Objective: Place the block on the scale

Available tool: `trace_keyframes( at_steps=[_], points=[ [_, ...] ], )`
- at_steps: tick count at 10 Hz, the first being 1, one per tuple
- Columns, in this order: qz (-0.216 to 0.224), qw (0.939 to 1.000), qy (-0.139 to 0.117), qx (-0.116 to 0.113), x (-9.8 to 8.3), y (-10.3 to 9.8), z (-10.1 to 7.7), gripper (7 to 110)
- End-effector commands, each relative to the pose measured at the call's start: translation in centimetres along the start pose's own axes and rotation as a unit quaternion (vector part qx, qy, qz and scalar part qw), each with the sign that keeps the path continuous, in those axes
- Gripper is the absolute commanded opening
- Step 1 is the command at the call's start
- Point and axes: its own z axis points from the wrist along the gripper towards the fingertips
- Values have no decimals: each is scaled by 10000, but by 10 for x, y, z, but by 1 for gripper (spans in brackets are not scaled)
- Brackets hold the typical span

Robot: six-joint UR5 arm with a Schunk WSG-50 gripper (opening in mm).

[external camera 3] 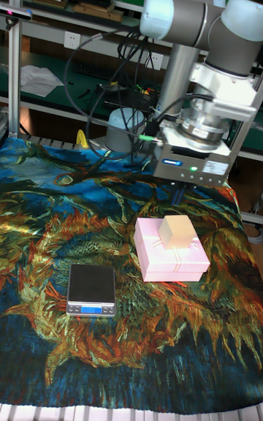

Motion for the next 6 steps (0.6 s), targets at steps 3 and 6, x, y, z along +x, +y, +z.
trace_keyframes(
  at_steps=[3,6],
  points=[
    [-1377,9901,-227,-134,1,29,-1,7],
    [-1310,9907,-335,-152,2,36,3,7]
  ],
)
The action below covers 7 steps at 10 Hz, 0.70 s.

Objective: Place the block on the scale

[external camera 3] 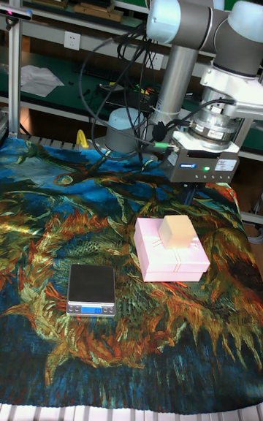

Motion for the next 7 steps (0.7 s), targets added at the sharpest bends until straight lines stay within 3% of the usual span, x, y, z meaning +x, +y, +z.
trace_keyframes(
  at_steps=[1,2,4,5,7],
  points=[
    [-81,9998,-148,-112,-3,13,4,7],
    [45,9996,-179,-192,-5,18,6,22],
    [296,9993,-123,-208,-2,18,11,22],
    [386,9990,-117,-195,-1,19,13,66],
    [546,9985,2,-92,7,15,16,66]
  ],
)
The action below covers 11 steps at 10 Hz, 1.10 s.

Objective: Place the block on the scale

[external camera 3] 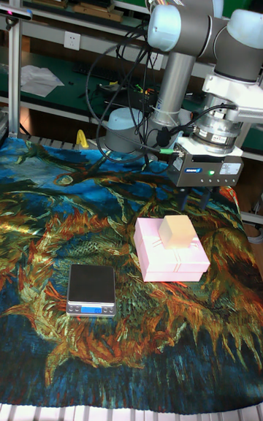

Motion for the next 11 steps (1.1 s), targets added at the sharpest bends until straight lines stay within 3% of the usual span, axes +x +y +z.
trace_keyframes(
  at_steps=[1,2,4,7,11],
  points=[
    [393,9992,118,-2,9,2,4,66],
    [592,9980,222,-20,14,3,4,88],
    [887,9946,520,-107,30,7,4,88],
    [609,9948,768,-259,41,12,7,88],
    [620,9957,631,-270,24,4,15,88]
  ],
)
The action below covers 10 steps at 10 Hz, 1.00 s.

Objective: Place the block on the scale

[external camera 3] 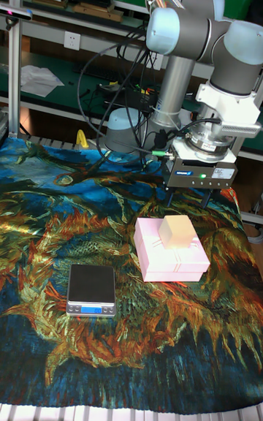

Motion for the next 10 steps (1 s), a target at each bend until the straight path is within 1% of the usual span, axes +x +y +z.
trace_keyframes(
  at_steps=[1,3,5,6,8,10],
  points=[
    [-18,9999,-15,-153,-13,-2,-2,88],
    [-65,9998,-32,-197,-21,-4,0,88],
    [-126,9997,-54,-184,-24,-5,9,88],
    [-217,9997,-35,-133,-23,-6,12,88],
    [-340,9994,1,-109,-18,-4,16,88],
    [-324,9994,-12,-98,-17,-3,20,88]
  ],
)
